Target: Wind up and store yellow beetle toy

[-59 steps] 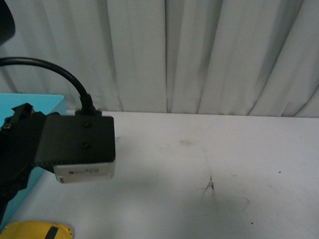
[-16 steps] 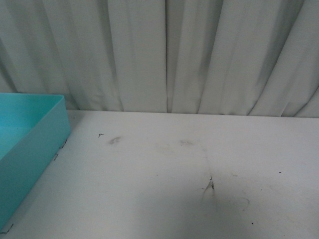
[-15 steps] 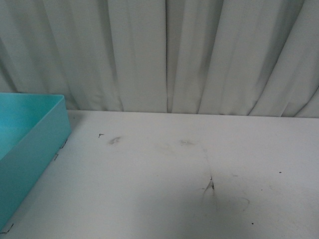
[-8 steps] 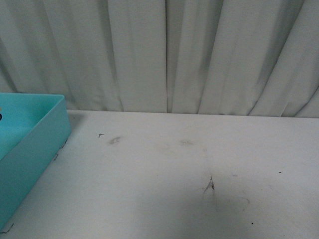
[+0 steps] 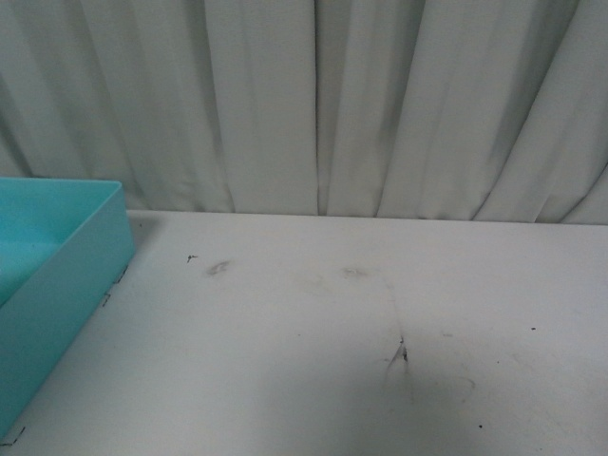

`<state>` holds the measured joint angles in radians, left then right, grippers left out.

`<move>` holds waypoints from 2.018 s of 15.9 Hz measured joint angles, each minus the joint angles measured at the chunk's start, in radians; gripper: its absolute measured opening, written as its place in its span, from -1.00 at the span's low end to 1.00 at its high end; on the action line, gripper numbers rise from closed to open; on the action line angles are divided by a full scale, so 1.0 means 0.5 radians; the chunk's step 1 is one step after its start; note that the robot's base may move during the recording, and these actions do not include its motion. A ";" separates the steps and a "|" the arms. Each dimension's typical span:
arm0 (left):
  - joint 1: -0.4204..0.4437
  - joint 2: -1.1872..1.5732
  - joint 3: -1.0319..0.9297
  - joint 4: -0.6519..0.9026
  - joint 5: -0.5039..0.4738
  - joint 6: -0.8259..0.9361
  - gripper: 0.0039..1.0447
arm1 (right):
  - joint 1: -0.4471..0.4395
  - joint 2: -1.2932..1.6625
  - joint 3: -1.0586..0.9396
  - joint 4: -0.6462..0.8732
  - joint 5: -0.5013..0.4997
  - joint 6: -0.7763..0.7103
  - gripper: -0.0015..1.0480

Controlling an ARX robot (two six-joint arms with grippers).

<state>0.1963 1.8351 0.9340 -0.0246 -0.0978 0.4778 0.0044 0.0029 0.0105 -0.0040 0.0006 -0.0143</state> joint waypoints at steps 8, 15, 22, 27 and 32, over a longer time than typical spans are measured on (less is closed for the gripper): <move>0.040 -0.179 0.116 -0.190 0.169 -0.188 0.88 | 0.000 0.000 0.000 0.000 0.000 0.000 0.87; 0.019 -0.989 -0.040 0.507 0.571 -0.673 0.70 | 0.000 0.000 0.000 0.000 -0.001 0.000 0.87; -0.249 -1.748 -1.194 1.247 0.339 -0.942 -0.90 | 0.000 0.000 0.000 0.000 0.000 0.000 0.87; -0.388 -2.104 -1.527 1.247 0.194 -0.948 -0.97 | 0.000 0.000 0.000 -0.001 0.000 0.000 0.87; -0.391 -2.435 -1.699 1.096 0.194 -0.948 -0.97 | 0.000 0.000 0.000 -0.001 -0.001 0.000 0.87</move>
<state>0.0006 0.6178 0.0845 0.5236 -0.0010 0.0036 0.0044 0.0029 0.0105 -0.0044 0.0002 -0.0143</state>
